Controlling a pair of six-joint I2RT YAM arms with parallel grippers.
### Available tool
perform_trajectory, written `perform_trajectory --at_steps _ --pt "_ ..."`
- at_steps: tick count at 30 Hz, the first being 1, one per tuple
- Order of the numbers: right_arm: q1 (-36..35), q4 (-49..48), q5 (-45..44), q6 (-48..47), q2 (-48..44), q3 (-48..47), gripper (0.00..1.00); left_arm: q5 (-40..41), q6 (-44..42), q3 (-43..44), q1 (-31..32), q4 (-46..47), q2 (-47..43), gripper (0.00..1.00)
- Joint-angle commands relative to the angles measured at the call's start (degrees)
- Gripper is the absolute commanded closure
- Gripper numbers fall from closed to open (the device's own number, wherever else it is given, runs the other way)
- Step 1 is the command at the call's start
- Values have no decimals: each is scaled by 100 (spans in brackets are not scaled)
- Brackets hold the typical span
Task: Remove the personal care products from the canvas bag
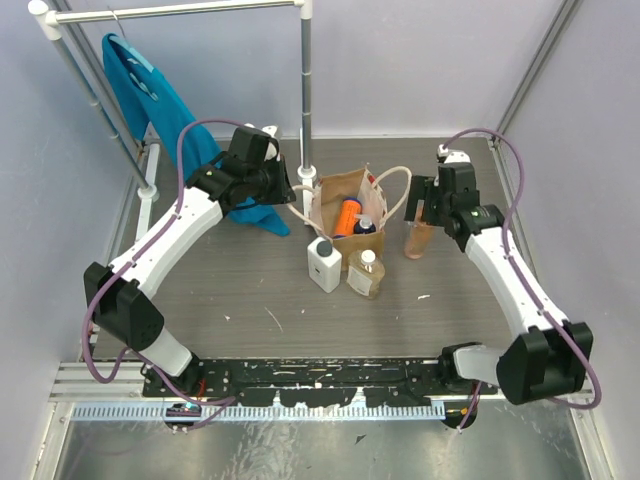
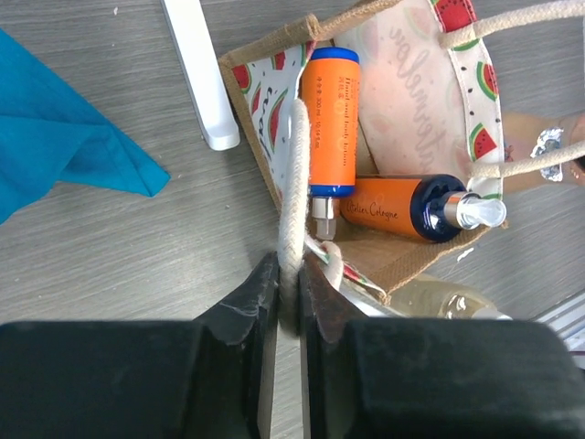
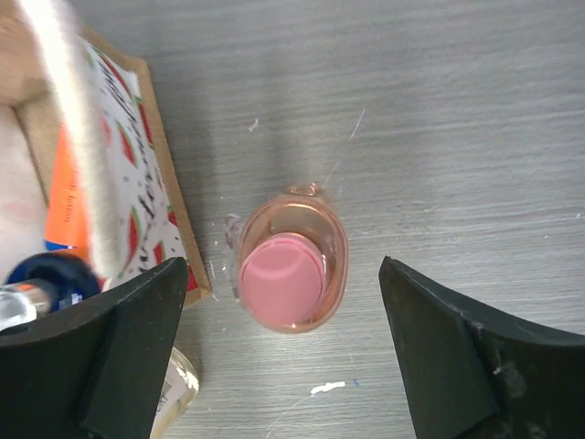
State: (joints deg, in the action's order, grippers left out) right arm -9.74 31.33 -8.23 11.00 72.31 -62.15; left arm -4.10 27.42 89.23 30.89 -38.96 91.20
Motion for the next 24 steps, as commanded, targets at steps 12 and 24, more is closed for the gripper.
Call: perform_trajectory --at_steps 12,24 --pt "-1823 83 538 -378 -209 -1544 25 99 -3 169 -48 -10 -296 42" --pt "-1839 -731 973 -364 1027 -484 26 15 112 -214 -50 89 -489 42"
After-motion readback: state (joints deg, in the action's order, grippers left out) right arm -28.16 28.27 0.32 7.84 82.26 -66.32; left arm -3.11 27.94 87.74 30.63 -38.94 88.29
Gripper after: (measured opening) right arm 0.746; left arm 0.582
